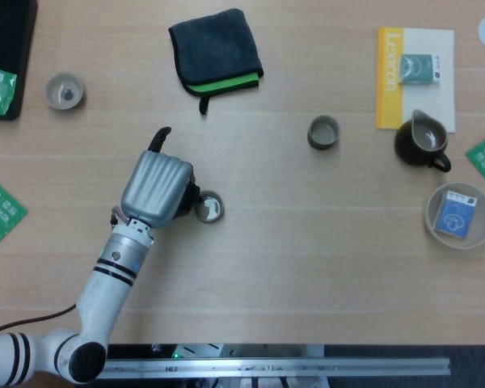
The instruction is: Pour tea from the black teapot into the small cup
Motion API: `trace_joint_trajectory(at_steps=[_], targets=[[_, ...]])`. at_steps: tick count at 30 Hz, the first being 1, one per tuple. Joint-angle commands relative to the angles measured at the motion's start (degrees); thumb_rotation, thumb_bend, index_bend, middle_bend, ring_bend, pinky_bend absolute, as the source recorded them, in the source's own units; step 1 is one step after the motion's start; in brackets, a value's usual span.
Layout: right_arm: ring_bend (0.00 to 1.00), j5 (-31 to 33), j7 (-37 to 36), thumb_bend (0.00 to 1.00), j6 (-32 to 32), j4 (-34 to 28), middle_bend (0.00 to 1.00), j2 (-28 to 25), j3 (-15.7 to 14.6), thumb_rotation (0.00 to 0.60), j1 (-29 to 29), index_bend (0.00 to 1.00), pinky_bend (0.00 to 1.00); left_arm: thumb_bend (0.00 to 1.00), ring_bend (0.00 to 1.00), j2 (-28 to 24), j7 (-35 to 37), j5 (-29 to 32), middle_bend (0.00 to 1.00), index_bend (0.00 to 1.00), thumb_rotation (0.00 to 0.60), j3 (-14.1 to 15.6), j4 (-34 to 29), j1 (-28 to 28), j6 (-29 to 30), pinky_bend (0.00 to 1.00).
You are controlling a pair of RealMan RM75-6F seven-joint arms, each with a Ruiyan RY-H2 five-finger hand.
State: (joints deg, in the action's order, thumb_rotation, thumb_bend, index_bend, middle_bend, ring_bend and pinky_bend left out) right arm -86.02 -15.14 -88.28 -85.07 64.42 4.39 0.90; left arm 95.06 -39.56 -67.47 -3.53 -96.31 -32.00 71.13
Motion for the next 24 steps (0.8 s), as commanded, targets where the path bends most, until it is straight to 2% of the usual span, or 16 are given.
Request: trace_joint_trajectory(at_steps=[1, 24], targets=[[0.0, 0.0, -0.1, 0.05, 0.0, 0.0, 0.19, 0.0, 0.0, 0.6, -0.1, 0.24, 0.0, 0.42, 0.96, 0.4, -0.4, -0.5, 1.0, 1.0, 0.598, 0.3, 0.3, 0.1, 0.1, 0.14], [0.0, 0.3, -1.5, 0.05, 0.0, 1.3, 0.19, 0.2, 0.2, 0.6, -0.2, 0.24, 0.0, 0.42, 0.95, 2.3, -2.7, -1.6, 1.0, 1.0, 0.6, 0.0, 0.6, 0.3, 0.4, 0.14]])
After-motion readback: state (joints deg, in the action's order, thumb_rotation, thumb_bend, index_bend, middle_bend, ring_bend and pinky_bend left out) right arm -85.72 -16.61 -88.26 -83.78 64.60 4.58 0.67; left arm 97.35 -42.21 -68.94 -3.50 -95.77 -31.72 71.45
